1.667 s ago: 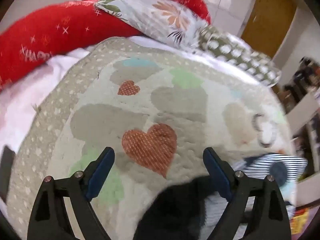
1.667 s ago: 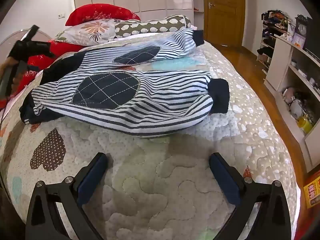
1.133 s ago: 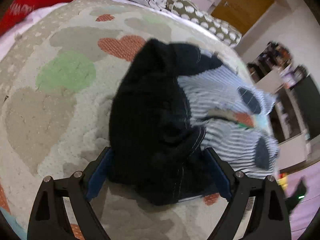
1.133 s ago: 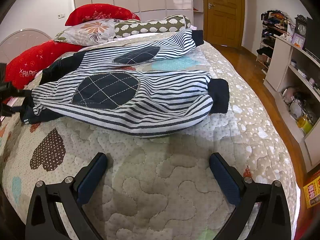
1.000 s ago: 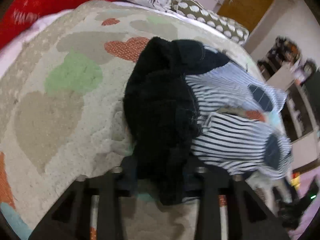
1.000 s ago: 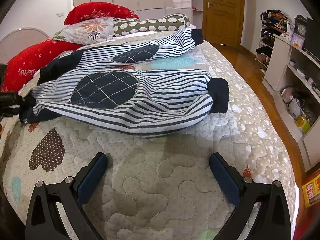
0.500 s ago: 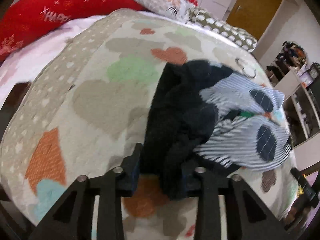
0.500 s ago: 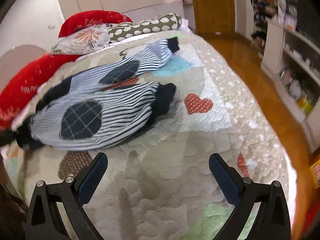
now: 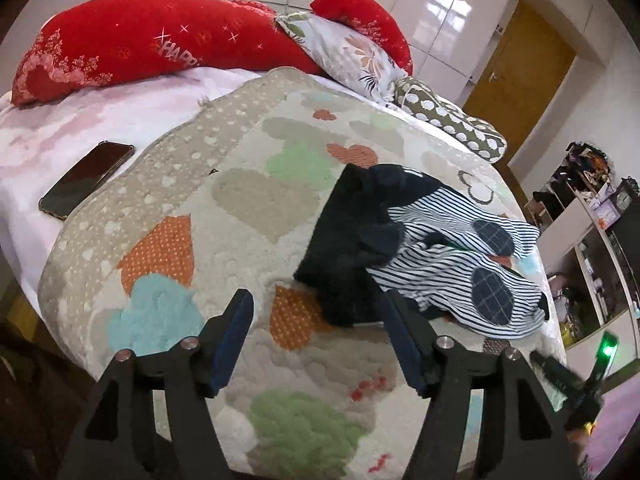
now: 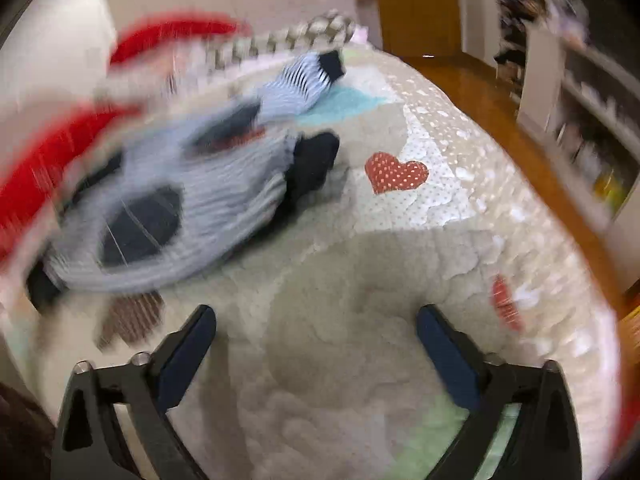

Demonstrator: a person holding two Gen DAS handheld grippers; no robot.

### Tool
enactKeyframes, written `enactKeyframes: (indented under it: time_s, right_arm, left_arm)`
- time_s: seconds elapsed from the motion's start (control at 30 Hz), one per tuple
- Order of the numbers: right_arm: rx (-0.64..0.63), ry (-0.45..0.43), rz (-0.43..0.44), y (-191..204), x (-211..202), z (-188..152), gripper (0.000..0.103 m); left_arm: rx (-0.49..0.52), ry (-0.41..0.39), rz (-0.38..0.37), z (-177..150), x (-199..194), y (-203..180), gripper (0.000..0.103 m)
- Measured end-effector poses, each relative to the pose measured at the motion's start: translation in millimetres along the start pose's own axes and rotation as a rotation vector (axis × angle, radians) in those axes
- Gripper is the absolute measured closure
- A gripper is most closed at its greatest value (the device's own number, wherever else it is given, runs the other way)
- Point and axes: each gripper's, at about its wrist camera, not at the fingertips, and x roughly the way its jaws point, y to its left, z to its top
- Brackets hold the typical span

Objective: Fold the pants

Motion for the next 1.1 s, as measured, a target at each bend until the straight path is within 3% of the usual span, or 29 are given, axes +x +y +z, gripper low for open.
enactKeyframes:
  time_s: [0.03,0.17,0.33,0.37,0.43,0.47,0.53,0.77,0.83,0.87,0.93,1.03,1.1]
  right_arm:
    - [-0.017,-0.017,0.008,2,-8,5,0.035]
    - [-0.009,-0.092,0.022,1,-27,31,0.034]
    - [0.184,0.043,0.096,-20,24,61,0.035]
    - [0.219,0.047,0.121,-24,30,62,0.041]
    - [0.277,0.038,0.221,-32,30,64,0.085]
    - [0.296,0.048,0.265,-34,29,64,0.089]
    - [0.301,0.039,0.277,-36,21,63,0.091]
    - [0.273,0.036,0.159,-60,-2,43,0.091]
    - [0.258,0.053,0.166,-64,2,37,0.088]
    - [0.265,0.050,0.172,-67,2,36,0.084]
    - [0.299,0.029,0.153,-75,-5,33,0.055]
    - [0.303,-0.049,0.127,-83,-30,37,0.048]
    - [0.237,-0.104,0.110,-81,-44,50,0.041]
  left_arm:
    - [0.006,-0.010,0.002,-2,-2,-2,0.037]
    - [0.014,0.001,-0.012,0,-5,-6,0.037]
    - [0.037,0.017,-0.009,-8,-7,-11,0.037]
    - [0.043,0.019,-0.005,-10,-8,-12,0.037]
    - [0.050,0.027,0.006,-12,-7,-13,0.037]
    - [0.050,0.032,0.010,-13,-5,-12,0.037]
    - [0.045,0.042,0.012,-13,-2,-11,0.037]
    - [0.055,0.060,0.010,-15,4,-12,0.037]
    - [0.057,0.069,0.015,-15,6,-12,0.037]
    - [0.060,0.070,0.017,-15,6,-12,0.037]
    - [0.069,0.068,0.018,-11,5,-12,0.037]
    - [0.082,0.081,-0.010,1,9,-16,0.037]
    - [0.112,0.098,-0.038,16,16,-25,0.035]
